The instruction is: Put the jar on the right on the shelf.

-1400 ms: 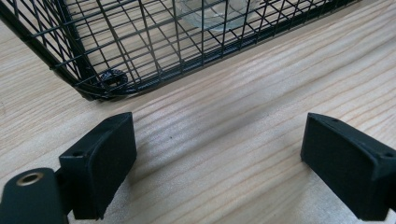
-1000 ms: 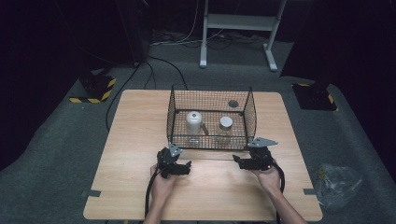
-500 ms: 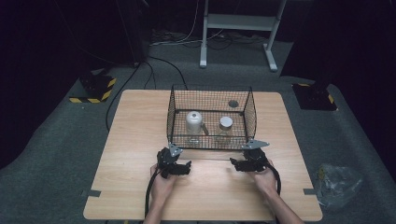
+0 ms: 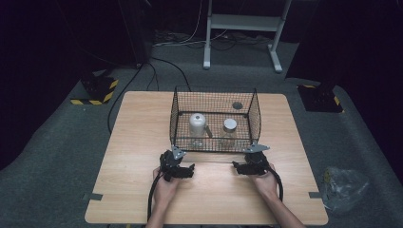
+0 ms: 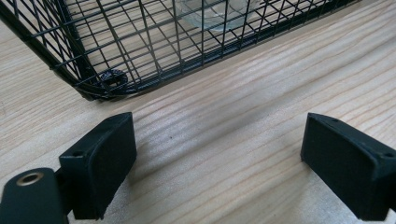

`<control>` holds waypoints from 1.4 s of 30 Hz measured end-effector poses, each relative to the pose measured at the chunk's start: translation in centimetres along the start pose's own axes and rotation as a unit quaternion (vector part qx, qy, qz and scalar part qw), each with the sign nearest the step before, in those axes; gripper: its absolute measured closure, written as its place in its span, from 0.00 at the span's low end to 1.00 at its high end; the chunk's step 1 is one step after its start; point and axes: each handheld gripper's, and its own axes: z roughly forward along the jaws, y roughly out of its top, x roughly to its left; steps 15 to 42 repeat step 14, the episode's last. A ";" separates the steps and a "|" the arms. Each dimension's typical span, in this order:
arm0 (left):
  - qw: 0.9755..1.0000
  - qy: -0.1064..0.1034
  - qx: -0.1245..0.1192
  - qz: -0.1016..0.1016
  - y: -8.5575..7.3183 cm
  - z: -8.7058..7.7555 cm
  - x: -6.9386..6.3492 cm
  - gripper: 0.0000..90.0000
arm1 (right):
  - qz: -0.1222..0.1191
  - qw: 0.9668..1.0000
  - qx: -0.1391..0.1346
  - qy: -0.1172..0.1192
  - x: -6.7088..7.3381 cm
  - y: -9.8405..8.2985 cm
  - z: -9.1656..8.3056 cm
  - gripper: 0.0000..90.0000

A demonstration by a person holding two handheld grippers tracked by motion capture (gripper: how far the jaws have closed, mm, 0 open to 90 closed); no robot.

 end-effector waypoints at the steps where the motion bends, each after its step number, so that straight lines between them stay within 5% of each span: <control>1: 1.000 0.000 0.000 0.000 0.0 0.0 0.0 0.12 | -0.001 1.000 0.001 0.000 0.0 0.0 0.1 0.27; 9: 1.000 0.000 0.000 0.000 0.0 0.0 0.0 0.12 | 0.013 0.999 -0.035 0.009 -0.2 -1.1 0.3 0.25; 42: 1.000 0.000 0.000 0.000 0.0 0.0 0.0 0.12 | 0.012 0.999 -0.035 0.009 -0.2 -1.1 0.3 0.25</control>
